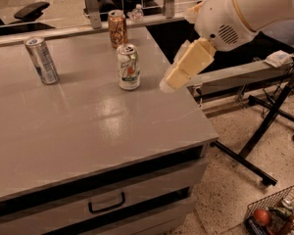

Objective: Knock redbull can over

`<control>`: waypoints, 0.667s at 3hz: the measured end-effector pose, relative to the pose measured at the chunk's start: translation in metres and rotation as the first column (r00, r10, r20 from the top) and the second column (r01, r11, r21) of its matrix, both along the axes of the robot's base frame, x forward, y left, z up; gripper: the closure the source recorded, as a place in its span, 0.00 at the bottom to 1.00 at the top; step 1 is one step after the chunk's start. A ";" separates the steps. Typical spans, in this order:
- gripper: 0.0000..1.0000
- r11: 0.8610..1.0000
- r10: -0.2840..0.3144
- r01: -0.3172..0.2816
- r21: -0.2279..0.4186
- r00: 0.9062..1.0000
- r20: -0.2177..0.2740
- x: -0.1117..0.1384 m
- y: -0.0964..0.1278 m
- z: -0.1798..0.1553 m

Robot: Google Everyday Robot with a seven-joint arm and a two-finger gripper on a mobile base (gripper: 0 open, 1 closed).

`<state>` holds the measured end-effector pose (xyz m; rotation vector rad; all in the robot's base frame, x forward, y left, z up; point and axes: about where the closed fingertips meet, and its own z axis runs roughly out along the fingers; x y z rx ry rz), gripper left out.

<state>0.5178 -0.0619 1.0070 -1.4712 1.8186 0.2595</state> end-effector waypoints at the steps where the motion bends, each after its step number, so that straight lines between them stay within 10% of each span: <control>1: 0.00 1.000 -0.002 0.002 0.002 1.000 0.002 0.000 0.004 0.001; 2: 0.00 0.999 -0.016 0.016 0.045 1.000 0.003 -0.001 0.011 -0.001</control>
Offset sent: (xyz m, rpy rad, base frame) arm -0.0087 0.0708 -0.0146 0.4890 -0.0112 -0.1702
